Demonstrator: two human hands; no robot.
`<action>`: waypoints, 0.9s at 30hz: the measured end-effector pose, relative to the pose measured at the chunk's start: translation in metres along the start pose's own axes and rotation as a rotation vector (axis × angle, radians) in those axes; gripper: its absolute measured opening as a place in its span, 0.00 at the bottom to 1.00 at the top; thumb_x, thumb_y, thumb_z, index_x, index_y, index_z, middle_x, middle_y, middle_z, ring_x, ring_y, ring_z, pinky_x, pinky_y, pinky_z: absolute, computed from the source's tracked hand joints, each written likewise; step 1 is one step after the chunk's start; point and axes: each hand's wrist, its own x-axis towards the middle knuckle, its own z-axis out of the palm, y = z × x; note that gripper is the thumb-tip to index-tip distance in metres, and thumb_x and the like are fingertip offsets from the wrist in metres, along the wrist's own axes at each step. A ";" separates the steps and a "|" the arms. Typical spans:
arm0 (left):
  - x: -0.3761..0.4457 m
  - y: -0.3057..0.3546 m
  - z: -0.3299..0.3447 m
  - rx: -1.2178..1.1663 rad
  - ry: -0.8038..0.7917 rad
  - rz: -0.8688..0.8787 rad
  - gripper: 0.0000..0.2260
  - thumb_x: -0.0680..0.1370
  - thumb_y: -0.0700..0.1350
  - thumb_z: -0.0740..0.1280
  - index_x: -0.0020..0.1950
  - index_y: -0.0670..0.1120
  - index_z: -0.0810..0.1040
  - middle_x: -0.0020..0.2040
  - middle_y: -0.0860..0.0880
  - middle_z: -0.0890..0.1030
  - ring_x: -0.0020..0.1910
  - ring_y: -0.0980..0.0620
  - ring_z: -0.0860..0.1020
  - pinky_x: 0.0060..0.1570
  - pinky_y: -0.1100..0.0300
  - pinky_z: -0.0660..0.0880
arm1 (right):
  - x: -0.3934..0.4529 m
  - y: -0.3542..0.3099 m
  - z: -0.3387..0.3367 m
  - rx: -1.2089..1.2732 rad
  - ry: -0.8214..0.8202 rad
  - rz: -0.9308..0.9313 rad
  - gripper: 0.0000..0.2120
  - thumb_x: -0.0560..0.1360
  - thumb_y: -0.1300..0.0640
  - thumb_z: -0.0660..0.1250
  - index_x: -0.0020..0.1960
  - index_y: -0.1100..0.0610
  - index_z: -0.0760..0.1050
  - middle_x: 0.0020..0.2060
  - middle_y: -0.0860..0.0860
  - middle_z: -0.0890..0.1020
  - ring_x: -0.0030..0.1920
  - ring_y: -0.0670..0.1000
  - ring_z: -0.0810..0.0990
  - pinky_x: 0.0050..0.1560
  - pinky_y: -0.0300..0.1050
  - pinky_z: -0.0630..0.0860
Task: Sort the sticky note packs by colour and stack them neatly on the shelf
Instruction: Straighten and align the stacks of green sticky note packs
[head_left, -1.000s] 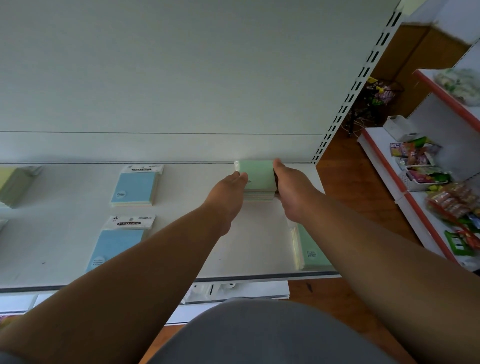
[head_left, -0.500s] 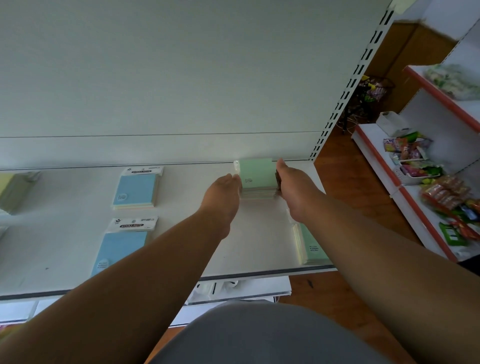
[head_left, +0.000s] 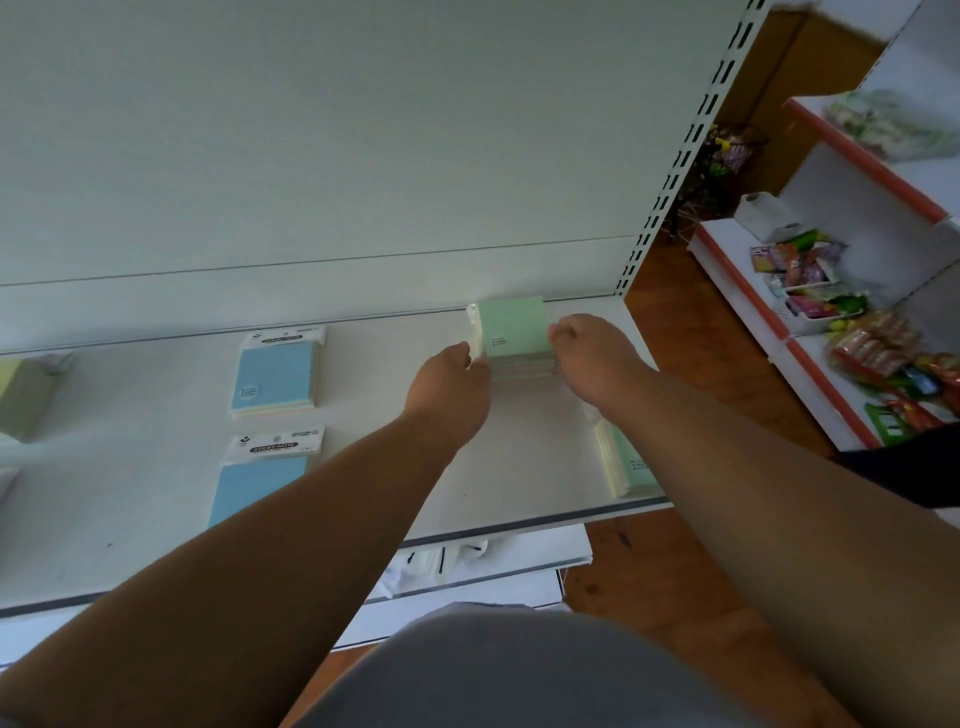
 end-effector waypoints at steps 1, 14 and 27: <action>-0.002 -0.002 -0.001 0.001 0.030 0.023 0.07 0.77 0.40 0.56 0.39 0.45 0.70 0.39 0.47 0.75 0.37 0.46 0.73 0.32 0.58 0.67 | 0.000 0.003 -0.002 -0.107 0.039 -0.045 0.18 0.82 0.54 0.53 0.52 0.65 0.77 0.48 0.60 0.80 0.49 0.59 0.78 0.48 0.49 0.73; -0.056 0.003 0.032 -0.048 -0.155 0.035 0.13 0.76 0.46 0.62 0.59 0.50 0.79 0.50 0.52 0.83 0.49 0.51 0.80 0.52 0.58 0.76 | -0.076 0.069 -0.034 -0.432 0.324 -0.030 0.18 0.78 0.47 0.63 0.64 0.55 0.74 0.57 0.54 0.76 0.59 0.54 0.74 0.56 0.49 0.76; -0.076 0.065 0.097 0.176 -0.105 -0.107 0.17 0.76 0.58 0.64 0.46 0.43 0.78 0.43 0.45 0.80 0.41 0.45 0.77 0.36 0.58 0.68 | -0.070 0.107 -0.044 0.005 0.119 0.129 0.24 0.70 0.38 0.69 0.55 0.56 0.76 0.51 0.54 0.81 0.46 0.55 0.81 0.37 0.46 0.79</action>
